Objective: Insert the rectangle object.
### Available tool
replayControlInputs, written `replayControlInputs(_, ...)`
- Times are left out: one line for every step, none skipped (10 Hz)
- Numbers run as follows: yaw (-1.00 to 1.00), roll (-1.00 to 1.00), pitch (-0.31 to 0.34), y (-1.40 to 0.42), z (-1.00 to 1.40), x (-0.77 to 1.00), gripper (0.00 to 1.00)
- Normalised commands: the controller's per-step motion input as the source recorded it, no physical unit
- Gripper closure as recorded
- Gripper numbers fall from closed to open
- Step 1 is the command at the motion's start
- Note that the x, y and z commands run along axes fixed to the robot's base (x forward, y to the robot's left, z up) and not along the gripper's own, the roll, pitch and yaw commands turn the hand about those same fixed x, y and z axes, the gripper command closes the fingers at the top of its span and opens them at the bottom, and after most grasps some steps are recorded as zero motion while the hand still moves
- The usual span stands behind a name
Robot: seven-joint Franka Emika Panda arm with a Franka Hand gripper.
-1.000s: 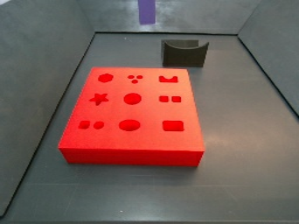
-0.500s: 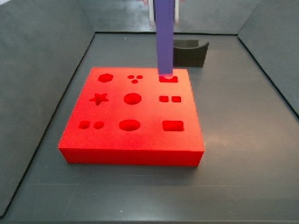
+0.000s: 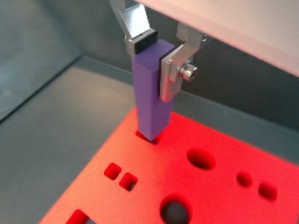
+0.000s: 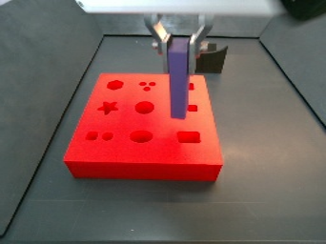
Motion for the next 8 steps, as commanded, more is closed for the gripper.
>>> replayControlInputs(-1.0, 0.05, 0.0, 0.0, -0.26, 0.0, 1.0)
replayControlInputs(-1.0, 0.01, 0.0, 0.0, -0.21, 0.0, 1.0)
replayControlInputs(-1.0, 0.0, 0.0, 0.0, -0.15, 0.01, 1.0)
replayControlInputs(-1.0, 0.0, 0.0, 0.0, -0.14, 0.04, 1.0)
replayControlInputs(-0.96, 0.0, 0.0, 0.0, -0.15, 0.1, 1.0)
replayControlInputs(-0.9, 0.0, 0.0, 0.0, -0.14, 0.17, 1.0)
replayControlInputs(-0.8, -0.02, 0.0, -0.03, -0.08, 0.29, 1.0)
replayControlInputs(-0.75, -0.02, 0.0, -0.03, -0.12, 0.34, 1.0)
